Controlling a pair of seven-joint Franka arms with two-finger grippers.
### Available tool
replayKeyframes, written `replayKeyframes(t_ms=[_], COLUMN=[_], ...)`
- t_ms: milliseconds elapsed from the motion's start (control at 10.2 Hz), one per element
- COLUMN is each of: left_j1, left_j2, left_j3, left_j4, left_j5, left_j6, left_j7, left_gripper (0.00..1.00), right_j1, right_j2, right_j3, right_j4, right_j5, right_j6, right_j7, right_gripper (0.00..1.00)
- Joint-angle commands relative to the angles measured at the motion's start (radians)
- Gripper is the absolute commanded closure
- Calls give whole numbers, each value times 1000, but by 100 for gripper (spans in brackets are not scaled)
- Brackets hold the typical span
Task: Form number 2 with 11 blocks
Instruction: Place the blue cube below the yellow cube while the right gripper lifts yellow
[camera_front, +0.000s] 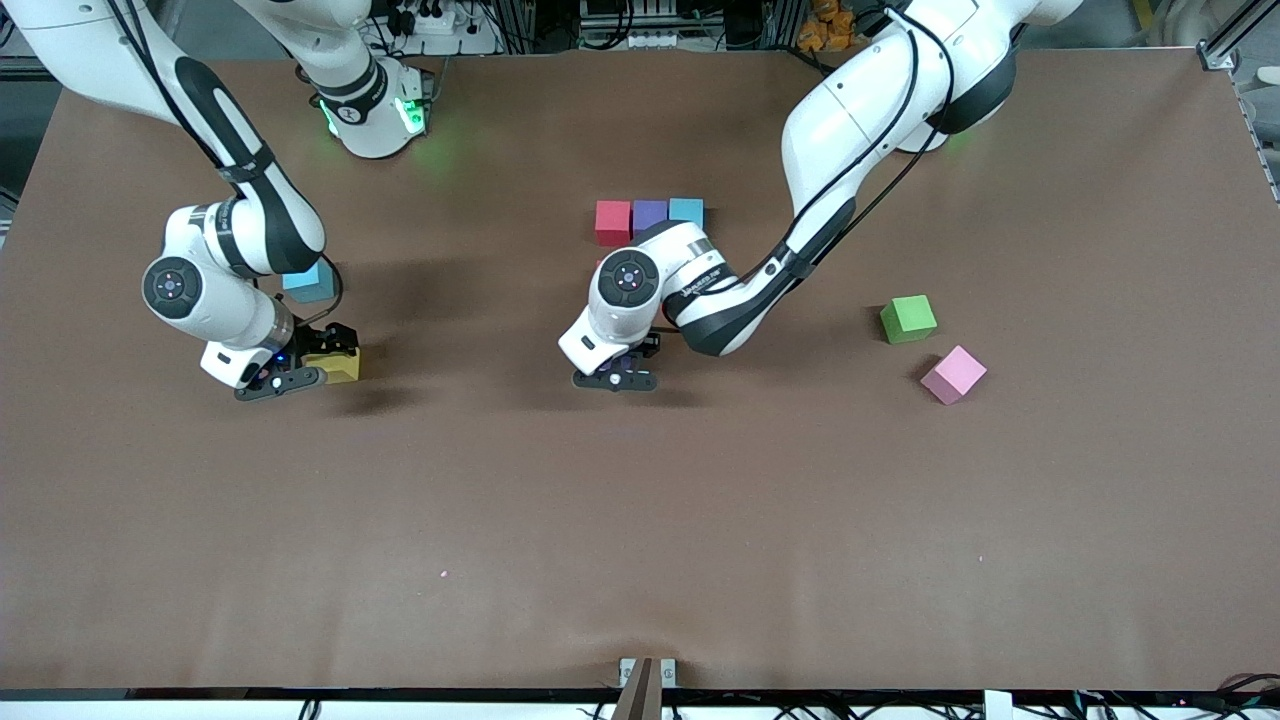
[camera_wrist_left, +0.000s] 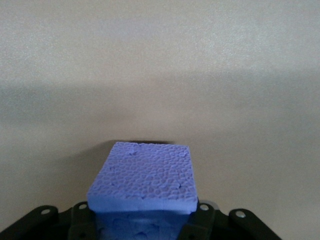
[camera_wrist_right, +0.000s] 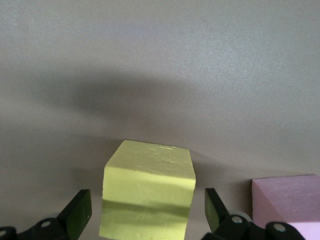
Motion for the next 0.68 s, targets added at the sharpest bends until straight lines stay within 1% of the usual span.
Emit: replayKeyframes(t_ms=[0,98,195,293,390,488,586], left_j1=[-25,-25,-25,-25,-25,-25,-24], left_j2=[19,20,20,19,17,14,13], left_j3=[15,15,15,15,16,16,15], left_j4=[39,39,39,39,38,38,38], left_j5=[-29,-29,-29,-27,-26,-27,-27], left_j6=[-13,-13,-13,-13,-13,-18,-19], left_j7=[29,29,29,29,29,29,29], left_gripper=[71,71,68,1,0,0,0], right_j1=[-29,-29,-29,-31,-31,-31,-29], right_j2=[22,23,25,26,27,27,25], right_j3=[13,13,13,11,11,11,11], right_j4=[4,4,4,6,7,10,11], right_j5=[13,13,15,15,15,15,15], right_j6=[9,9,9,9,9,9,9], right_j7=[-2,-2,-2,0,0,7,9], right_gripper=[0,0,0,6,42,70,77])
